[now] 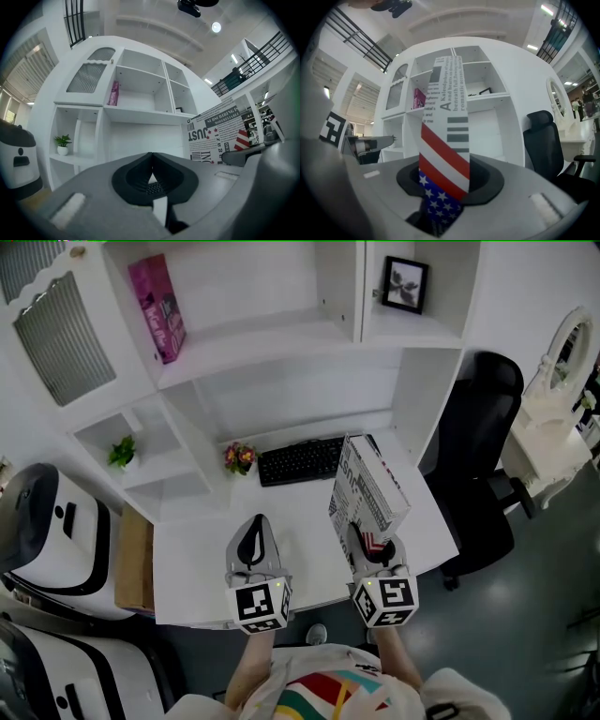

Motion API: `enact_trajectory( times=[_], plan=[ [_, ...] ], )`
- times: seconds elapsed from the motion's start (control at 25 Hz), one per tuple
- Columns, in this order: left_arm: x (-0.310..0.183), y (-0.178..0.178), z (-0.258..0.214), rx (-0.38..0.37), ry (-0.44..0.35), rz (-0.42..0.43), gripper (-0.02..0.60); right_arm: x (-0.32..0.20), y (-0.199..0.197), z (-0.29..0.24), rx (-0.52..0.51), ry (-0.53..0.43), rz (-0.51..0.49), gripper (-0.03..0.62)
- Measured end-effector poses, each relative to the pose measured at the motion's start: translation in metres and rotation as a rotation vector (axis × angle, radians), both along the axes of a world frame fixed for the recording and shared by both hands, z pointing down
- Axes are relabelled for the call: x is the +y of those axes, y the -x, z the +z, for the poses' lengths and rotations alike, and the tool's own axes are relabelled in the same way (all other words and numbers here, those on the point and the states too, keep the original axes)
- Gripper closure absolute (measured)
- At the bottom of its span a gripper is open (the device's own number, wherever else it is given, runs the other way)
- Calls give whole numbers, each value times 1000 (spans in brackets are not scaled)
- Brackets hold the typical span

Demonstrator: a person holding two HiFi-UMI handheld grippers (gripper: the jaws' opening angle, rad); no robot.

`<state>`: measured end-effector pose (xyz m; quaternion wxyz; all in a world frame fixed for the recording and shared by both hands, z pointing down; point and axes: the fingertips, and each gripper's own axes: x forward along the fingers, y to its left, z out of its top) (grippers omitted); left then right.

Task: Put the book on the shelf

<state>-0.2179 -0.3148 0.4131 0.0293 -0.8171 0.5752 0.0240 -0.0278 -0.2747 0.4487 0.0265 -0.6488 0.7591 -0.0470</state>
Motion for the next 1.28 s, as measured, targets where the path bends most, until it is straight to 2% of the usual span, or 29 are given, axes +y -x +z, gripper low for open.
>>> enact_trajectory(
  times=[0.24, 0.44, 0.8, 0.96, 1.16, 1.28],
  plan=[
    [-3, 12, 1, 1, 4, -12, 583, -1, 11, -5, -14, -5, -20, 442],
    [-6, 16, -3, 0, -5, -16, 583, -5, 15, -34, 7, -18, -52, 442],
    [-16, 14, -29, -6, -32, -11, 583, -42, 19, -138, 67, -122, -94, 442],
    [-26, 14, -58, -17, -78, -12, 584, -63, 27, -191, 94, -180, -139, 442],
    [-43, 9, -103, -5, -145, 5, 583, -84, 37, -248, 67, -227, -228, 442],
    [-52, 5, -130, 18, -197, 9, 583, -102, 38, -280, 114, -239, -237, 442]
  ],
)
